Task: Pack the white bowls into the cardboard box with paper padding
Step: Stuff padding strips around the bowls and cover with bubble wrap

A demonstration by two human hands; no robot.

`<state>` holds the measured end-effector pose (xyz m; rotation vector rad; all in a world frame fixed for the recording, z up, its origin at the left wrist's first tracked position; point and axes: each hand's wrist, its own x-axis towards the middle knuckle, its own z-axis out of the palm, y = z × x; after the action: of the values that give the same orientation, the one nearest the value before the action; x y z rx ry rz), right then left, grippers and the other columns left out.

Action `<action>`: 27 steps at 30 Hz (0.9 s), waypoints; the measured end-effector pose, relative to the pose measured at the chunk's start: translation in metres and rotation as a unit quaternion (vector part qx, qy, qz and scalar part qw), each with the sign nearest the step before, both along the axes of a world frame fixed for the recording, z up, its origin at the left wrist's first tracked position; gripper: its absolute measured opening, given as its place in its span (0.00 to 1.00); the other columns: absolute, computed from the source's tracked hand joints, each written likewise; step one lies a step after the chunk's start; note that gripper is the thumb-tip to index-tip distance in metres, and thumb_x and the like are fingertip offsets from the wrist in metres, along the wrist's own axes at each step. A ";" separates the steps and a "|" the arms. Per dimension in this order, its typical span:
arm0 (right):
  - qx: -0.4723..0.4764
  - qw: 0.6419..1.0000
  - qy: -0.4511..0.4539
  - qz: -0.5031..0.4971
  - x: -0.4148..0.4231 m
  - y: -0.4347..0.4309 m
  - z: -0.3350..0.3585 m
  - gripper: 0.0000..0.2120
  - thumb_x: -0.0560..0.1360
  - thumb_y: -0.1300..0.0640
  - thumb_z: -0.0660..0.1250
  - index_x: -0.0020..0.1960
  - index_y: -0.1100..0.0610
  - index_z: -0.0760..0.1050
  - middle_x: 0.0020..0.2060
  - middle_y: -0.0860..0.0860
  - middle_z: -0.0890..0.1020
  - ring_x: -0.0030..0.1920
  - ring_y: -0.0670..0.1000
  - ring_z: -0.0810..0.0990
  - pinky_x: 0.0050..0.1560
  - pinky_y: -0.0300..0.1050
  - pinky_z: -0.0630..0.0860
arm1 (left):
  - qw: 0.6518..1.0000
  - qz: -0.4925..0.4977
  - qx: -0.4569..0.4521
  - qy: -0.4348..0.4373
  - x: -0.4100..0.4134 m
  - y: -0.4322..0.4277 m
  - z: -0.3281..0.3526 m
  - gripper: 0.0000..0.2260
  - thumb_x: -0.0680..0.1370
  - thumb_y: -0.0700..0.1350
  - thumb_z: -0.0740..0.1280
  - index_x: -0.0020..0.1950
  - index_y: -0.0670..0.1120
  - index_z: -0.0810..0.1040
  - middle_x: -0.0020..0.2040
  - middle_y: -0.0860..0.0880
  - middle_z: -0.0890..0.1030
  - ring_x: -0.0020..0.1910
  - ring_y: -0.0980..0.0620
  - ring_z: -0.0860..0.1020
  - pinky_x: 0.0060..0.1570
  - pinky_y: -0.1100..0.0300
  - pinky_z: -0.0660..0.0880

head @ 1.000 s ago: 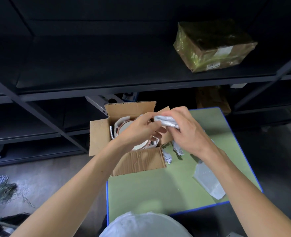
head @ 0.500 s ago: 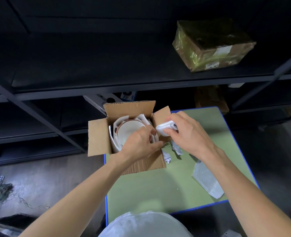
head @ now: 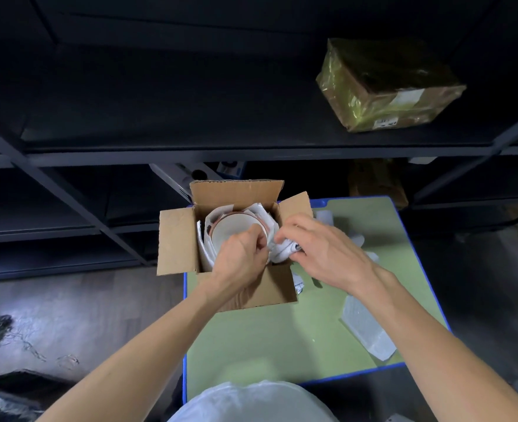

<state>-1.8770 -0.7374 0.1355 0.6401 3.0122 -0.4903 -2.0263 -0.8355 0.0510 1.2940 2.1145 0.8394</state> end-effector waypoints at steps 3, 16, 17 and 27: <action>0.051 0.998 -0.044 0.015 -0.009 -0.003 -0.017 0.13 0.76 0.62 0.67 0.59 0.52 0.77 0.53 0.48 0.75 0.55 0.51 0.74 0.39 0.44 0.66 | 1.000 0.014 0.019 -0.006 0.004 -0.001 -0.006 0.03 0.77 0.42 0.66 0.46 0.44 0.74 0.39 0.48 0.80 0.38 0.44 0.77 0.37 0.49 0.73; -0.006 0.997 -0.062 -0.042 -0.013 0.002 -0.023 0.10 0.77 0.57 0.66 0.58 0.52 0.76 0.55 0.48 0.76 0.54 0.53 0.76 0.42 0.42 0.62 | 0.998 0.055 0.039 0.012 0.017 -0.010 -0.013 0.04 0.79 0.47 0.61 0.45 0.49 0.70 0.38 0.50 0.77 0.37 0.42 0.75 0.36 0.47 0.75; 0.010 0.997 -0.060 -0.036 -0.014 -0.001 -0.024 0.08 0.77 0.58 0.66 0.56 0.53 0.77 0.52 0.50 0.77 0.53 0.55 0.77 0.42 0.44 0.65 | 0.998 0.055 0.037 0.014 0.018 -0.010 -0.013 0.03 0.79 0.47 0.61 0.45 0.49 0.70 0.38 0.51 0.77 0.38 0.43 0.75 0.36 0.47 0.75; 0.028 0.996 -0.048 -0.073 -0.020 -0.015 -0.036 0.08 0.75 0.62 0.67 0.53 0.56 0.73 0.46 0.51 0.79 0.51 0.56 0.75 0.45 0.48 0.69 | 0.997 0.062 0.038 0.004 0.014 -0.009 -0.019 0.04 0.78 0.45 0.60 0.43 0.52 0.67 0.35 0.54 0.75 0.34 0.46 0.74 0.33 0.49 0.74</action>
<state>-1.8970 -0.7521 0.0999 0.8664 2.9126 -0.3680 -2.0120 -0.8447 0.0323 1.2153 2.2057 0.9755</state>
